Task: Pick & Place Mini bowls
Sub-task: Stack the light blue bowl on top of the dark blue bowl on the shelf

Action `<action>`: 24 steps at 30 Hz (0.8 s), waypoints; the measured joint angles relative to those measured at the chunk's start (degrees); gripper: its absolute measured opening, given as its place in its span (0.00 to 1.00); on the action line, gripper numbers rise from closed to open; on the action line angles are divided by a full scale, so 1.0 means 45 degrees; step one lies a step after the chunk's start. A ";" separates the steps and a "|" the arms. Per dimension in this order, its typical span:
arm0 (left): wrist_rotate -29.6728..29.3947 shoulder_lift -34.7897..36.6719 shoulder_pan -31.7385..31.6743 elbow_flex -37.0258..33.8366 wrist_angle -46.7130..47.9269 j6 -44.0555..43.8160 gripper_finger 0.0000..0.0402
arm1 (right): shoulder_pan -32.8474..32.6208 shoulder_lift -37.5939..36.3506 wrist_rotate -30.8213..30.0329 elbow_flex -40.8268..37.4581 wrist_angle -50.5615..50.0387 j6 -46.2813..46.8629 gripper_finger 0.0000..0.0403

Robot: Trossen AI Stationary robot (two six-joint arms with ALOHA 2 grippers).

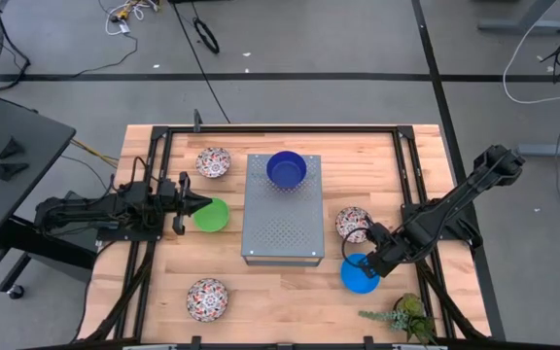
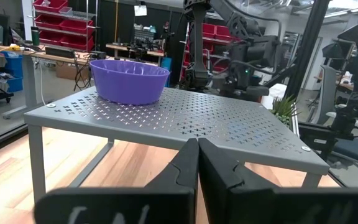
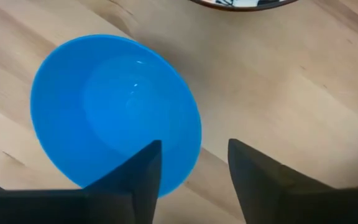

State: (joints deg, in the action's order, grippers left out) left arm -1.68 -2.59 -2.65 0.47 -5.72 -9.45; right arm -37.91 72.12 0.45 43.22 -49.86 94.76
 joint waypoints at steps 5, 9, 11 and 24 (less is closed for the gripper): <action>-0.0003 -0.0005 -0.0001 0.0000 0.0000 0.0000 0.03 | -0.0004 0.0000 -0.0005 -0.0299 0.0315 -0.0179 0.47; 0.0001 -0.0005 0.0003 0.0000 0.0000 0.0000 0.03 | -0.0002 0.0000 -0.0005 -0.0632 0.0905 -0.0174 0.46; -0.0003 -0.0002 -0.0001 0.0000 0.0000 0.0000 0.03 | 0.0000 0.0000 -0.0005 -0.0821 0.1262 -0.0179 0.45; -0.0001 -0.0005 0.0001 0.0000 0.0000 0.0000 0.03 | 0.0000 0.0000 -0.0005 -0.1615 0.2061 -0.0174 0.45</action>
State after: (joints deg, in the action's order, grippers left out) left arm -1.68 -2.61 -2.65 0.47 -5.72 -9.45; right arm -37.91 72.12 0.43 35.95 -40.59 93.97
